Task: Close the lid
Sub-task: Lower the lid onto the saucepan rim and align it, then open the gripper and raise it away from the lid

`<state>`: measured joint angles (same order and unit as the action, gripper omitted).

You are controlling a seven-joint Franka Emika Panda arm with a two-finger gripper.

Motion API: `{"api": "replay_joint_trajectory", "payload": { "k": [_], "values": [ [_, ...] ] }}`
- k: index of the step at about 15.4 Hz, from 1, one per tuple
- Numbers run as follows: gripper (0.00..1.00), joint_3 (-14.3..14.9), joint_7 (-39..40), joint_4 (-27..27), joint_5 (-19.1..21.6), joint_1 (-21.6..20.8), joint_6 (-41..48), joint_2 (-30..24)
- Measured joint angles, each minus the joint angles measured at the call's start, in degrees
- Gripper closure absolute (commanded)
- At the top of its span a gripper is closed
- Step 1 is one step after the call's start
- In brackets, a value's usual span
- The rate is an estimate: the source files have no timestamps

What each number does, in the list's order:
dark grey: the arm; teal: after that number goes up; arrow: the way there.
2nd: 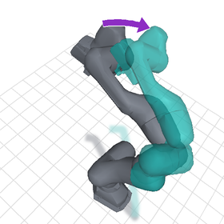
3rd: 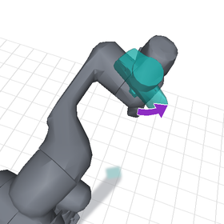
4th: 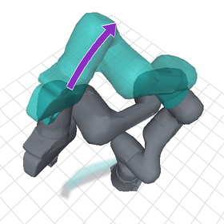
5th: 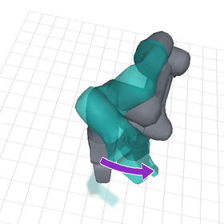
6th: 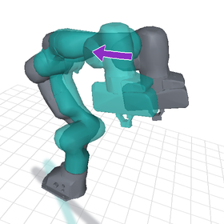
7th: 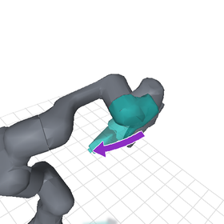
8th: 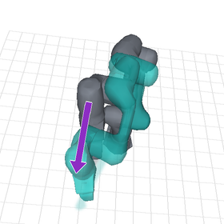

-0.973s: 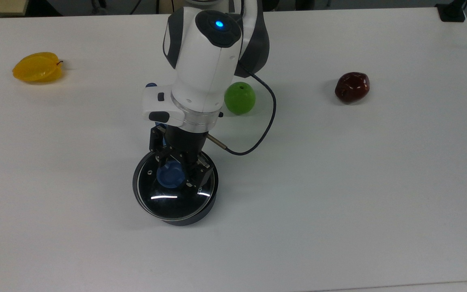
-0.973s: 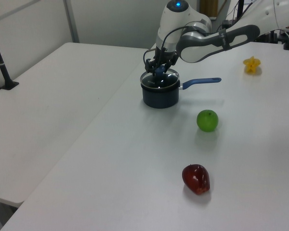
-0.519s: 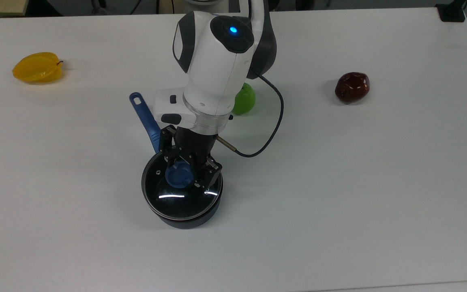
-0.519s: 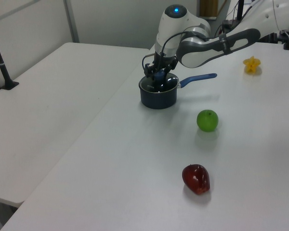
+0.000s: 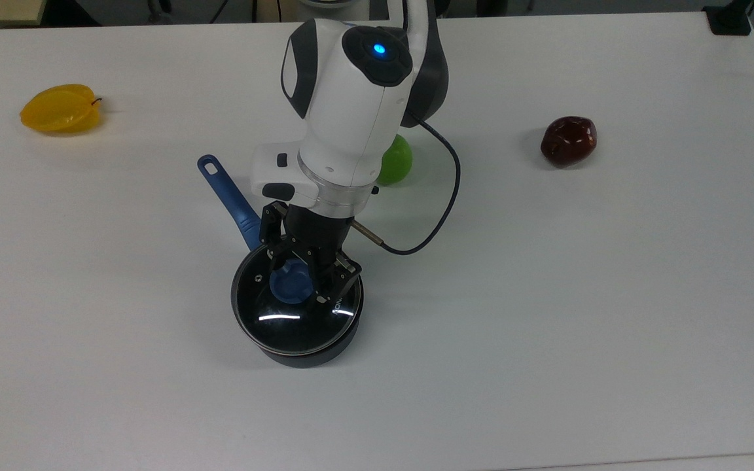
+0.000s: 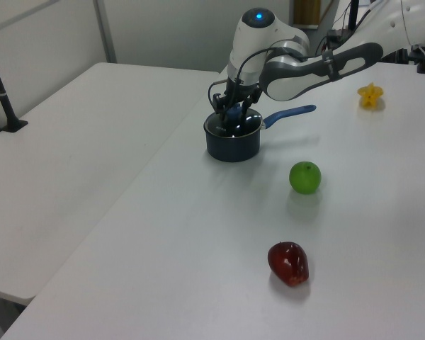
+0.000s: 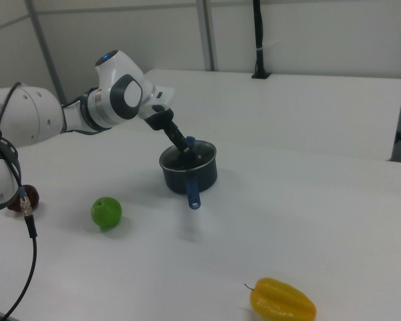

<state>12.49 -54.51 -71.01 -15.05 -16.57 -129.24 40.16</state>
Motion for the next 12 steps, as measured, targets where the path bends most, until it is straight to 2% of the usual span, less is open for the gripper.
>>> {"api": "replay_joint_trajectory", "payload": {
  "k": [9, 10, 12],
  "values": [
    [0.0, -0.1, -3.5, 0.2, 0.1, 1.5, 0.0, -1.1],
    [0.0, -0.4, -3.5, 0.2, 0.2, 2.0, 0.0, -1.8],
    [0.0, -3.2, -3.1, -1.2, 0.2, 4.5, 0.0, -5.1]
  ]
}}
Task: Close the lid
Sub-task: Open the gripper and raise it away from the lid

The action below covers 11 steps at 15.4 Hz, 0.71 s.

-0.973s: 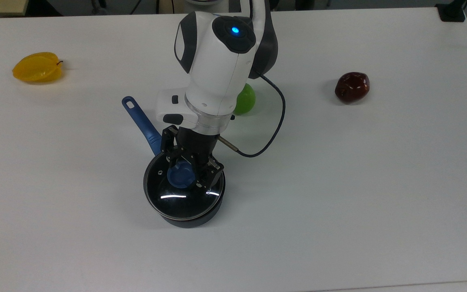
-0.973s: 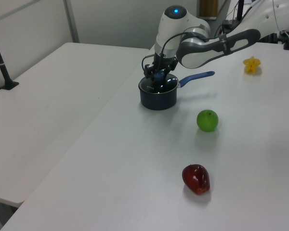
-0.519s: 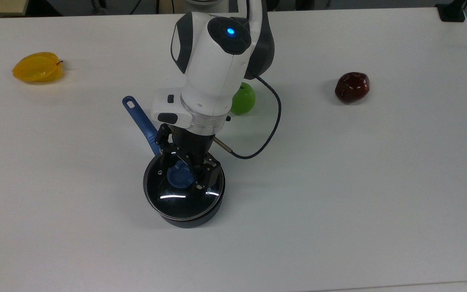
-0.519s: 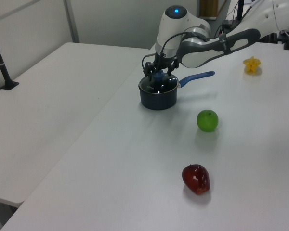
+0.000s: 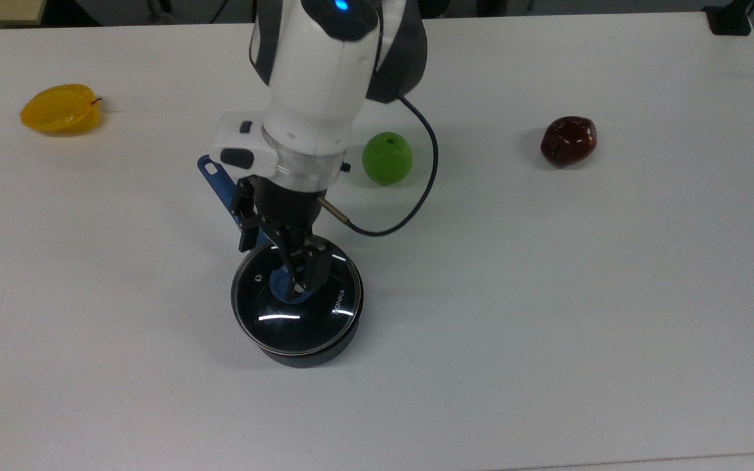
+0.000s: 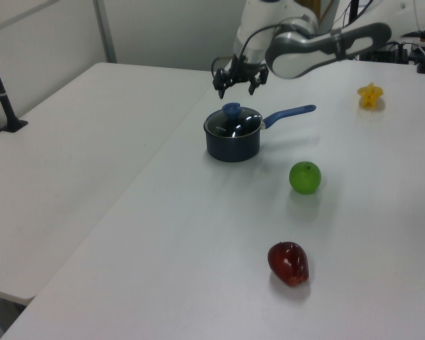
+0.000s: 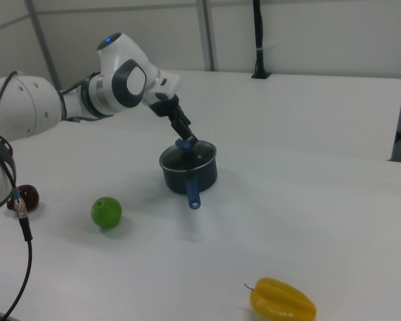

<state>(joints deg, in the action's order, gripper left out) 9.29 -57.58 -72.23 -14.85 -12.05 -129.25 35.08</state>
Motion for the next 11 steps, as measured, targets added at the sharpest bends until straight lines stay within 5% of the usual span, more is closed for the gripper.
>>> {"api": "replay_joint_trajectory", "payload": {
  "k": [6, 11],
  "values": [
    [0.0, -5.0, 16.9, -10.4, 9.5, 7.7, 4.1, -14.1],
    [0.0, -5.3, 46.9, -13.9, 17.1, 14.5, 26.4, -25.8]
  ]
}}
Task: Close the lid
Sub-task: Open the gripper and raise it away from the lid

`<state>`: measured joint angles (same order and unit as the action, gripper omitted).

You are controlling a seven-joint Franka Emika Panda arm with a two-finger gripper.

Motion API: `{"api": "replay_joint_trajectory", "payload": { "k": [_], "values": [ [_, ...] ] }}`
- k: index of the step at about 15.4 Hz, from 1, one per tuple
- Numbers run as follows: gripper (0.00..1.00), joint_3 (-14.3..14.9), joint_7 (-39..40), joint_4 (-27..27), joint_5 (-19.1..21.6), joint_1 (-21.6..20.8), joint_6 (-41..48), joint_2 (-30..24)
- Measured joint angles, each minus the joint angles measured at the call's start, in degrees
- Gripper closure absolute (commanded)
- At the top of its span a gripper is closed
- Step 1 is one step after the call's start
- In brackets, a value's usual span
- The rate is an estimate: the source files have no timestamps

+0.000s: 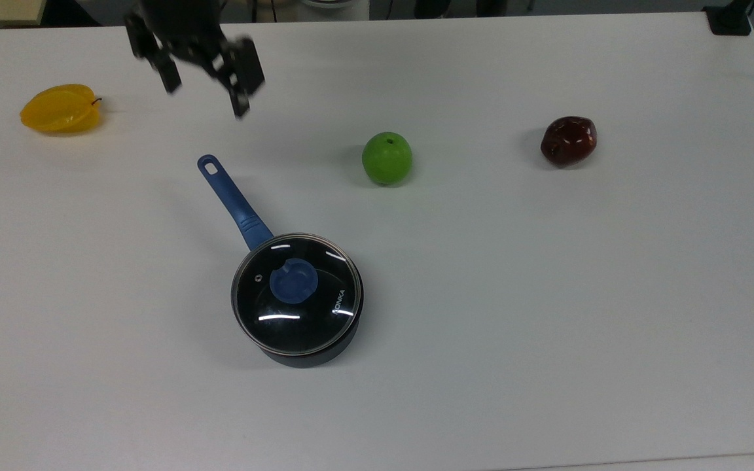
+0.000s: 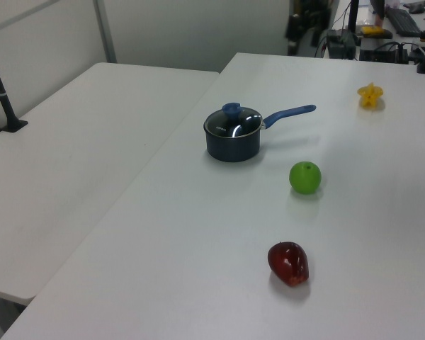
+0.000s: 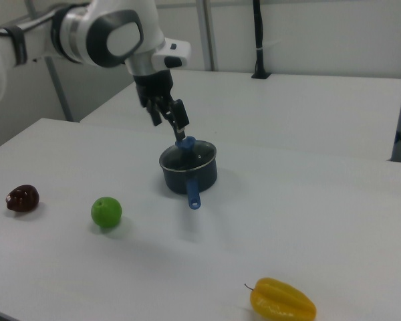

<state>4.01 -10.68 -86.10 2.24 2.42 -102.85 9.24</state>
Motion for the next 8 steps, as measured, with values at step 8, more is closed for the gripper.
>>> {"api": "replay_joint_trajectory", "payload": {
  "k": [8],
  "values": [
    [0.0, -0.1, 10.6, -7.3, 0.3, 3.0, 5.6, -8.3]
  ]
}}
